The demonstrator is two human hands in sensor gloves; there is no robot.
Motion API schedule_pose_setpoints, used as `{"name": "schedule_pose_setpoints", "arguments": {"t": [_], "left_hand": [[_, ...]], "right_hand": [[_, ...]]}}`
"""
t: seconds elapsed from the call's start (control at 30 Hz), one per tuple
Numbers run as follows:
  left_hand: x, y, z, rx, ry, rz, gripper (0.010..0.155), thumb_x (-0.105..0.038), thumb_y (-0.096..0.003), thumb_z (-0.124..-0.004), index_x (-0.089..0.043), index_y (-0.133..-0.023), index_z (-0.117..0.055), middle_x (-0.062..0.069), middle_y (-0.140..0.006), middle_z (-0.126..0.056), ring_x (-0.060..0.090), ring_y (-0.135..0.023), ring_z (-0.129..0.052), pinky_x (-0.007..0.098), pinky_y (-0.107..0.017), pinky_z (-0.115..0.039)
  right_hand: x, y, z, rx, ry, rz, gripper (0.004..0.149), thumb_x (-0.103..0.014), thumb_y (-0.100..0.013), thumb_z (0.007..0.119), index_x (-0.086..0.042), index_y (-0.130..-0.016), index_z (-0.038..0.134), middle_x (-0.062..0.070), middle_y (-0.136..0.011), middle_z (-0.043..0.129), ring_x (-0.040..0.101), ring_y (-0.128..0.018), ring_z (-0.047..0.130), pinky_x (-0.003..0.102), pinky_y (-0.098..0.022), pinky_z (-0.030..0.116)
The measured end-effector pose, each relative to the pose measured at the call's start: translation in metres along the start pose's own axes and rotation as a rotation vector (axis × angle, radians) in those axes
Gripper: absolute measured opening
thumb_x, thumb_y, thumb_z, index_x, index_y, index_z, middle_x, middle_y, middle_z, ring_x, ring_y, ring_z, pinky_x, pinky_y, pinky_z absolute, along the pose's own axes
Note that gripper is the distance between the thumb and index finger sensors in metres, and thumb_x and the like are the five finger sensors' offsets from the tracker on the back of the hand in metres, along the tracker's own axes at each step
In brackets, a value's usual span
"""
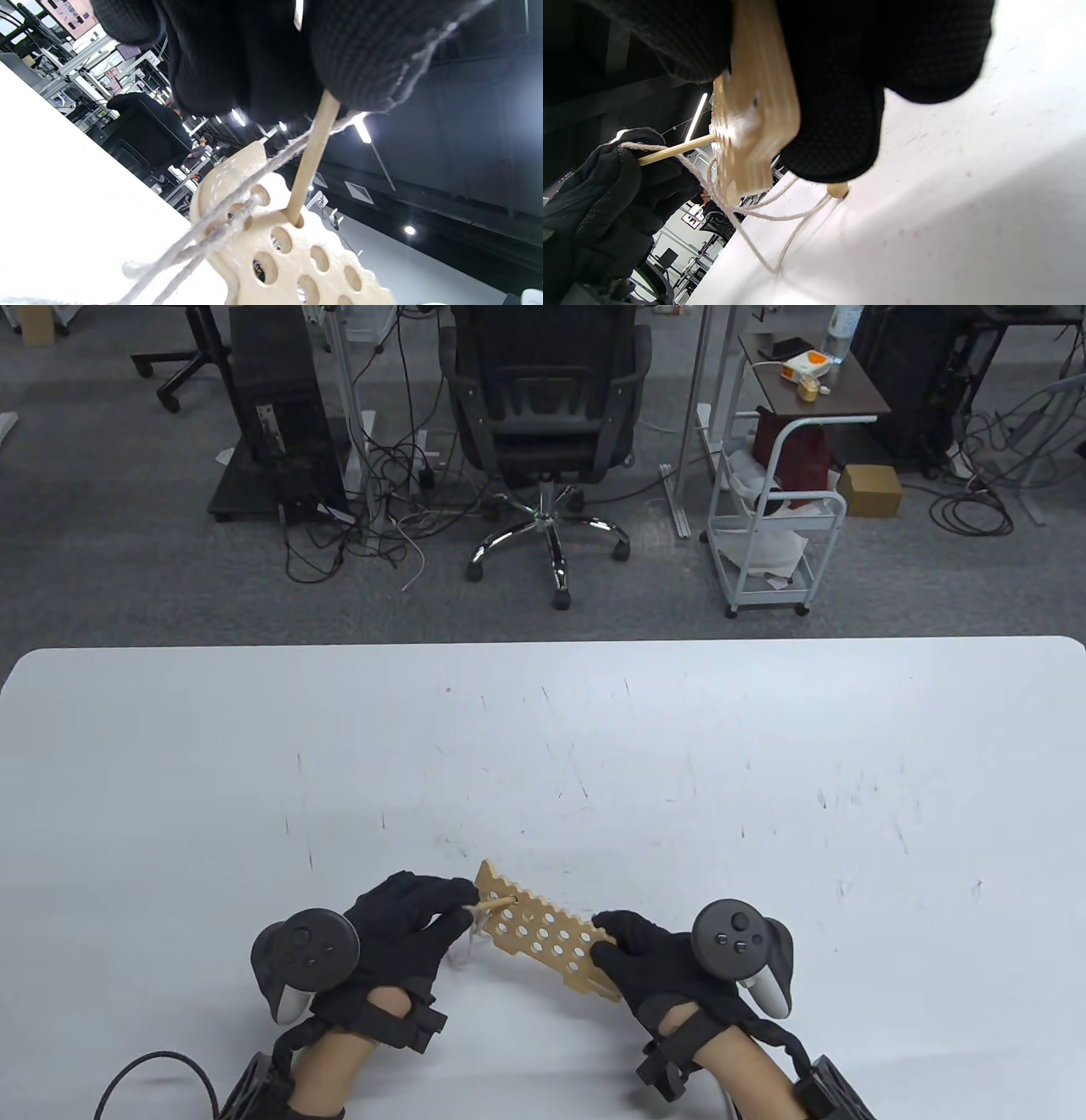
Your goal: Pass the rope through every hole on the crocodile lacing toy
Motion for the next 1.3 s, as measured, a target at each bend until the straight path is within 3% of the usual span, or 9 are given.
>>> {"name": "schedule_pose_setpoints", "arguments": {"t": [0.17,0.37,0.6,0.8,1.03,1.3], "left_hand": [[-0.001,0.0,-0.003,0.008,-0.014,-0.015,0.042,-0.046,-0.039,-0.091,-0.039,-0.081,-0.092,0.002,-0.096,-0.076,0.034,-0.095,-0.069,0.057,-0.076,-0.05],[-0.003,0.0,-0.011,0.073,-0.022,-0.027,0.049,-0.045,-0.0434,-0.086,-0.041,-0.092,-0.08,0.006,-0.109,-0.058,0.037,-0.104,-0.05,0.059,-0.078,-0.04],[-0.005,0.0,-0.018,0.112,-0.051,-0.04,0.055,-0.045,-0.0435,-0.087,-0.044,-0.097,-0.074,0.006,-0.112,-0.053,0.038,-0.106,-0.045,0.06,-0.078,-0.037],[-0.012,0.001,-0.02,0.104,-0.165,-0.057,0.069,-0.046,-0.0423,-0.089,-0.035,-0.105,-0.061,0.005,-0.113,-0.049,0.038,-0.107,-0.042,0.06,-0.078,-0.035],[-0.012,0.001,-0.021,0.102,-0.142,-0.036,0.072,-0.046,-0.042,-0.089,-0.035,-0.106,-0.058,0.006,-0.113,-0.048,0.038,-0.106,-0.043,0.061,-0.078,-0.034],[-0.008,0.002,-0.01,0.023,-0.096,-0.012,0.071,-0.051,-0.0425,-0.086,-0.036,-0.106,-0.058,0.006,-0.112,-0.051,0.038,-0.106,-0.045,0.06,-0.078,-0.036]], "right_hand": [[-0.003,0.001,0.002,-0.005,0.006,-0.018,0.047,-0.04,-0.047,0.079,-0.017,-0.087,0.075,0.003,-0.067,0.099,0.023,-0.042,0.109,0.04,-0.036,0.085],[-0.008,0.003,0.005,-0.013,0.014,-0.04,0.047,-0.039,-0.047,0.079,-0.016,-0.087,0.075,0.004,-0.067,0.099,0.023,-0.043,0.109,0.04,-0.036,0.085],[-0.015,0.004,0.01,-0.033,0.016,-0.072,0.047,-0.039,-0.046,0.079,-0.017,-0.087,0.075,0.004,-0.067,0.099,0.023,-0.042,0.109,0.04,-0.036,0.085],[-0.02,0.005,0.015,-0.046,0.021,-0.09,0.047,-0.039,-0.047,0.079,-0.017,-0.087,0.075,0.004,-0.067,0.099,0.023,-0.042,0.109,0.04,-0.036,0.085],[-0.023,0.006,0.016,-0.047,0.008,-0.1,0.046,-0.039,-0.047,0.079,-0.017,-0.087,0.075,0.004,-0.067,0.099,0.023,-0.042,0.109,0.04,-0.036,0.085],[-0.019,0.004,0.011,-0.024,-0.014,-0.073,0.046,-0.038,-0.047,0.078,-0.016,-0.087,0.074,0.004,-0.067,0.099,0.023,-0.043,0.108,0.041,-0.037,0.084]]}}
Point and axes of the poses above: the tracker on the back of each hand, its own x axis roughly to the little-finger side, its own y axis roughly from the fingertips to the wrist, z = x × y, the point moved 1 cm from there along -y, roughly from the wrist to the fingertips
